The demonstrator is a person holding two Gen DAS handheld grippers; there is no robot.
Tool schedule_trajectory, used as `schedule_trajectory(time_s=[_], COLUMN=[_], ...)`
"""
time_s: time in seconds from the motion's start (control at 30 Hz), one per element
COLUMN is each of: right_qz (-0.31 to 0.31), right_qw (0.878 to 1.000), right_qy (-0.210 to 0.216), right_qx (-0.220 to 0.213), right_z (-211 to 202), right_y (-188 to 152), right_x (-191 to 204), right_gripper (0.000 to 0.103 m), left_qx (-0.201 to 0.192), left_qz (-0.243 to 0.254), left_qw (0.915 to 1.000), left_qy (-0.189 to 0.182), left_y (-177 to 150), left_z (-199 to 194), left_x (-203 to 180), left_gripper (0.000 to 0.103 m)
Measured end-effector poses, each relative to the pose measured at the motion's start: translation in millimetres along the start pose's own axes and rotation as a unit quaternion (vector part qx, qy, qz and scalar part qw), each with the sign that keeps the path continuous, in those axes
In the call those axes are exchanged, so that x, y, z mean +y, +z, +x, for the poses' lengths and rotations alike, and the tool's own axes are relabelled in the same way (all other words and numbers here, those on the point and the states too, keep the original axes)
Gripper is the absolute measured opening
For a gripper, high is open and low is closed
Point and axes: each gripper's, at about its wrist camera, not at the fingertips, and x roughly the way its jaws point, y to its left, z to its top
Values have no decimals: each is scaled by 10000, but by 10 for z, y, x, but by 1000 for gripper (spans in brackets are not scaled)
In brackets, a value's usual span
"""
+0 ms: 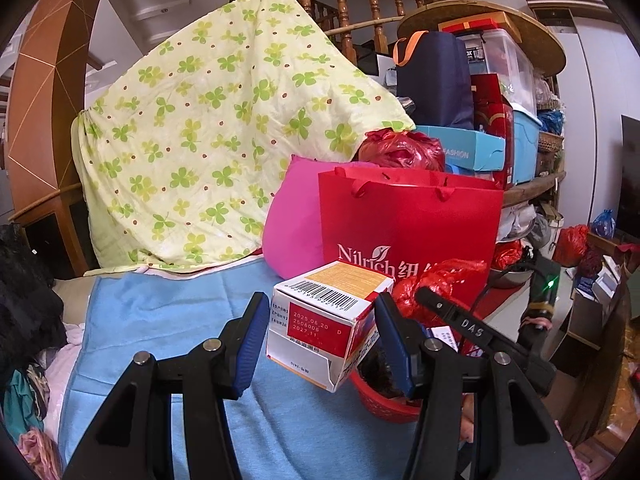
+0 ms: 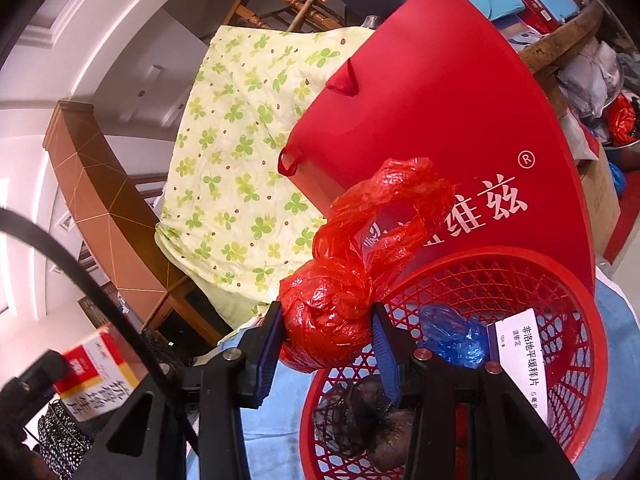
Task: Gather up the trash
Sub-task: 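Carry the orange medicine box with the left tool over the basket while the right holds the red bag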
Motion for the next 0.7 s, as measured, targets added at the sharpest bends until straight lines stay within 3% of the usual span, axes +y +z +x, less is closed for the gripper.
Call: schedule_trajectory(time_s=[0.43, 0.7], right_qz=[207, 414], right_qw=[9993, 9976], right_qy=[20, 82], right_qx=[-321, -542], right_z=[-243, -422], right_y=[75, 130], right_x=[-137, -255], right_gripper=[45, 45], left_qx=[-209, -255], left_qz=[283, 468], left_qw=[9994, 9986], left_qy=[-56, 67], left_y=[181, 243], left_z=[-186, 31], left_x=[-207, -249], left_gripper=[56, 55])
